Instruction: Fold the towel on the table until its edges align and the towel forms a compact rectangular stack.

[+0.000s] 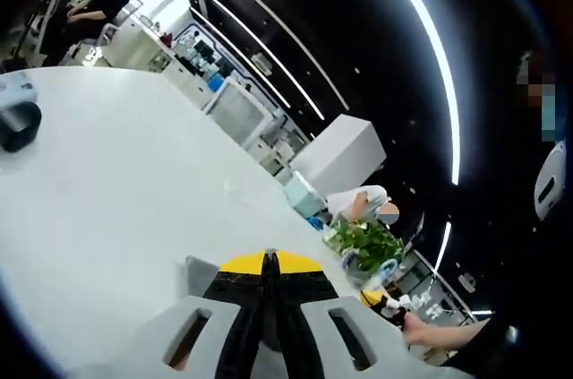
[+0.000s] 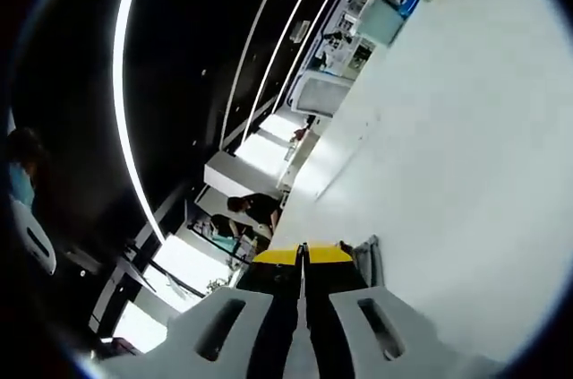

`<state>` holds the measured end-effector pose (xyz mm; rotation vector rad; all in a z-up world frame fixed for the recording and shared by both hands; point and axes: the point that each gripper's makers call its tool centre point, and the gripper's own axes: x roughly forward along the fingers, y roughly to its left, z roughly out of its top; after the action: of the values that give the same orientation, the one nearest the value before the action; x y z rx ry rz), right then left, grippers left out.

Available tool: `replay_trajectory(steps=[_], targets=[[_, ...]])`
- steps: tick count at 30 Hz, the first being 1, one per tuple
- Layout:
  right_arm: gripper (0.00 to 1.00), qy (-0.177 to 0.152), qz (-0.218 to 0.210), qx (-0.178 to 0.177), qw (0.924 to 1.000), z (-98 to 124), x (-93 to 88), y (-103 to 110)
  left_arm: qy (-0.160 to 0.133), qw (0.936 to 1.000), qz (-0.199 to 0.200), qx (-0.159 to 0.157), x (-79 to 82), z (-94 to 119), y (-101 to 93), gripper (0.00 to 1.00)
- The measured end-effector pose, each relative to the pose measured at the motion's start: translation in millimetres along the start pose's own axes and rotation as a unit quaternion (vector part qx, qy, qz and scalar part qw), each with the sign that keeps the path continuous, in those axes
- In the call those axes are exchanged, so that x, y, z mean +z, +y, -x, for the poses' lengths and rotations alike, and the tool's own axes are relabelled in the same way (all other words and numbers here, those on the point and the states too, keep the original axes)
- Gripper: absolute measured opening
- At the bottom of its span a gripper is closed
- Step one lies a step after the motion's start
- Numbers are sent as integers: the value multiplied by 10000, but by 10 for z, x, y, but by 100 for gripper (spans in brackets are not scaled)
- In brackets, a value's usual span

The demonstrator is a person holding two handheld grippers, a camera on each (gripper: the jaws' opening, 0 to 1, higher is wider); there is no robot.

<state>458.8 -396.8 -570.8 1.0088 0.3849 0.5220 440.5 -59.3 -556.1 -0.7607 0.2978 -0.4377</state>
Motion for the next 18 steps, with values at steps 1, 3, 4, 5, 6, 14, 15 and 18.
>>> replay_trajectory(steps=[1, 3, 4, 5, 6, 14, 15, 18], targets=[[0, 22, 13, -14, 10000, -15, -3, -4, 8, 10000, 11, 2, -6, -13, -7, 2], [0, 46, 43, -42, 10000, -37, -4, -7, 17, 10000, 36, 48, -14, -36, 35, 2], [0, 57, 73, -42, 9999, -47, -3, -4, 23, 10000, 61, 76, -17, -44, 54, 2], [0, 81, 102, -42, 9999, -62, -2, 1, 25, 9999, 89, 97, -20, -57, 56, 2], [0, 95, 134, -48, 9999, -72, -2, 3, 28, 9999, 98, 131, -22, -62, 66, 2], [0, 449, 909, -83, 9948, -265, -56, -28, 70, 9996, 158, 245, -41, -53, 96, 2], [0, 493, 943, -71, 9943, -291, -74, -30, 75, 9995, 152, 254, -41, -50, 100, 2], [0, 625, 1088, -198, 9919, -366, -142, -115, 95, 9994, 180, 267, -49, -44, 104, 2]])
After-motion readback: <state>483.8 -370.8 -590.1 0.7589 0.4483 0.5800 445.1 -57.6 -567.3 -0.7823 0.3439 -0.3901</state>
